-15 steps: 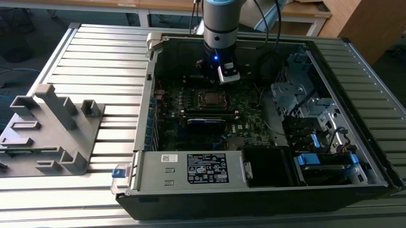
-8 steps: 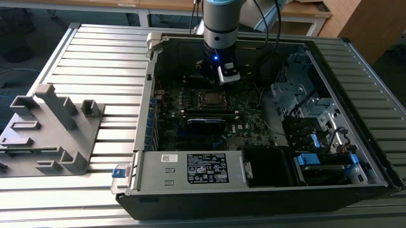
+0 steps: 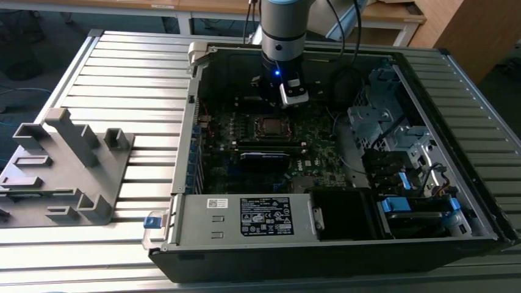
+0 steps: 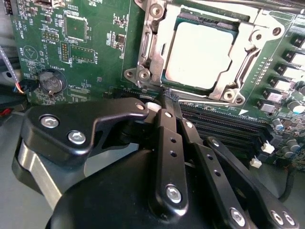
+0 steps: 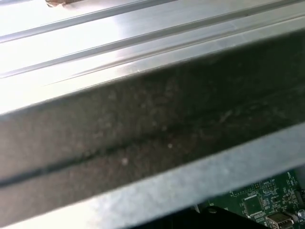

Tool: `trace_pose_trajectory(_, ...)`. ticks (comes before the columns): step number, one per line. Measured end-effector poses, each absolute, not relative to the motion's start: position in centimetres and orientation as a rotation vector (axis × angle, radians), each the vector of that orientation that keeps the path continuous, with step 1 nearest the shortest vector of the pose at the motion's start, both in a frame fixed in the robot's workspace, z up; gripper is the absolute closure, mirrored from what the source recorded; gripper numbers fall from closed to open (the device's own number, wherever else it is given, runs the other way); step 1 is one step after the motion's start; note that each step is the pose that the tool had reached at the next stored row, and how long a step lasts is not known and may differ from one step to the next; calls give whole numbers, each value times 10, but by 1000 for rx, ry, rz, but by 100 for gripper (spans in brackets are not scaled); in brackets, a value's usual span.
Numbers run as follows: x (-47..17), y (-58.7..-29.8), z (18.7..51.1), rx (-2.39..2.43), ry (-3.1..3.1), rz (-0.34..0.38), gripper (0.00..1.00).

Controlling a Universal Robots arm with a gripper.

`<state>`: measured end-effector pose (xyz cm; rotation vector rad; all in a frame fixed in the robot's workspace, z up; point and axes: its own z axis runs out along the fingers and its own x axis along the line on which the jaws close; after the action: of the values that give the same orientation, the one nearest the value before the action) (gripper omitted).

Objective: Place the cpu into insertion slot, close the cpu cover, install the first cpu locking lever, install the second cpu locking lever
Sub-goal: 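Install the first cpu locking lever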

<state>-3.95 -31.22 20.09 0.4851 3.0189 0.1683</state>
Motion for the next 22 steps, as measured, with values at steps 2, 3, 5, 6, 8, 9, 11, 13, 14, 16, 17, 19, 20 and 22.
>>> trace_pose_trajectory(2,-40,-312,201,486,3019,176,90)
trace_pose_trajectory(3,-40,-312,201,486,3019,182,90)
trace_pose_trajectory(5,-40,-311,201,488,3019,194,90)
trace_pose_trajectory(6,-40,-311,201,489,3019,199,90)
trace_pose_trajectory(8,-40,-311,201,491,3020,208,90)
trace_pose_trajectory(9,-40,-311,201,492,3020,210,90)
trace_pose_trajectory(11,-40,-311,201,492,3019,211,90)
trace_pose_trajectory(13,-41,-311,201,492,3020,220,90)
trace_pose_trajectory(14,-41,-311,201,493,3020,228,90)
trace_pose_trajectory(16,-42,-311,201,493,3020,236,90)
trace_pose_trajectory(17,-42,-311,201,493,3020,237,90)
trace_pose_trajectory(19,-42,-311,201,493,3020,237,90)
trace_pose_trajectory(20,-42,-311,201,493,3020,237,90)
trace_pose_trajectory(22,-42,-311,200,492,3019,237,90)
